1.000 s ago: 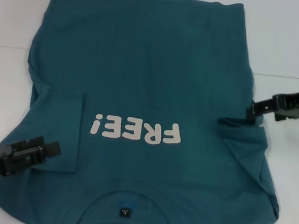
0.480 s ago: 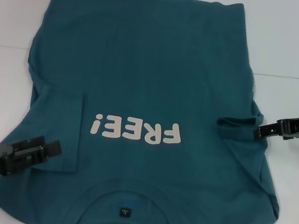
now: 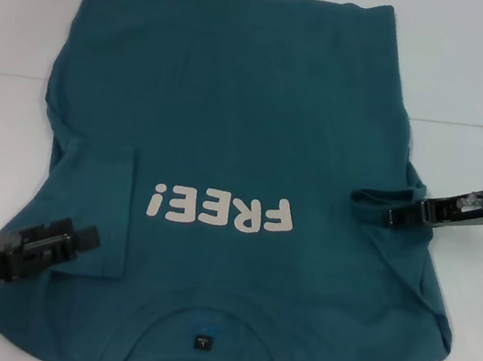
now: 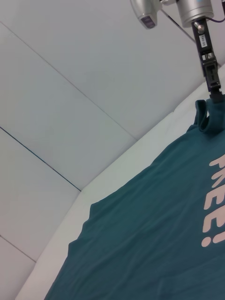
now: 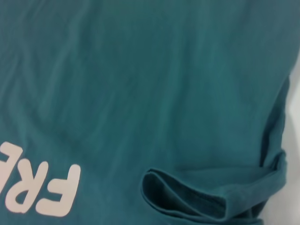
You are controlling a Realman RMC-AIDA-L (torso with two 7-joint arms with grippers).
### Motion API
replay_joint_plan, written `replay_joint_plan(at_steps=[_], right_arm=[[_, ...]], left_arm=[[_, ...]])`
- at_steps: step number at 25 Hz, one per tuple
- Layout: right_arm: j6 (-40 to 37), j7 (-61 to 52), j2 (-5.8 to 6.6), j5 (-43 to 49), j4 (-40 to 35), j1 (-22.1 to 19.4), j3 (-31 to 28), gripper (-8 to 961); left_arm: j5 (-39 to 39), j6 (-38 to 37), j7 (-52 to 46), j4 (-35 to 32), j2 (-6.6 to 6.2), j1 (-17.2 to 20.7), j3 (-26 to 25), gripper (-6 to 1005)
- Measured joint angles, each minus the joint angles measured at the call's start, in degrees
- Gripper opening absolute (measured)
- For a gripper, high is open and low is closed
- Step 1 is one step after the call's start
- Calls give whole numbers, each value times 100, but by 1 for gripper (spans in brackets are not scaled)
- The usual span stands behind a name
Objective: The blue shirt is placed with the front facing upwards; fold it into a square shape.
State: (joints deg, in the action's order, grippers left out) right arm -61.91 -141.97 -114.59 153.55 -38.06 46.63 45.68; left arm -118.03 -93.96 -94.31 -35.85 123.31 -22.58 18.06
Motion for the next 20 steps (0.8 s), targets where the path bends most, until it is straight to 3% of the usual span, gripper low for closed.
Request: replay_joint_plan(at_steps=[14, 16, 20], right_arm=[[57, -75, -27, 8, 14, -18, 10, 836], [57, -76, -28, 12, 14, -18, 11, 604], [35, -76, -28, -8, -9, -19, 0, 404]], left_arm=[[0, 0, 0, 39, 0, -2, -57, 816], [0, 0, 0, 43, 0, -1, -57, 816], [0, 0, 0, 45, 0, 0, -57, 817]])
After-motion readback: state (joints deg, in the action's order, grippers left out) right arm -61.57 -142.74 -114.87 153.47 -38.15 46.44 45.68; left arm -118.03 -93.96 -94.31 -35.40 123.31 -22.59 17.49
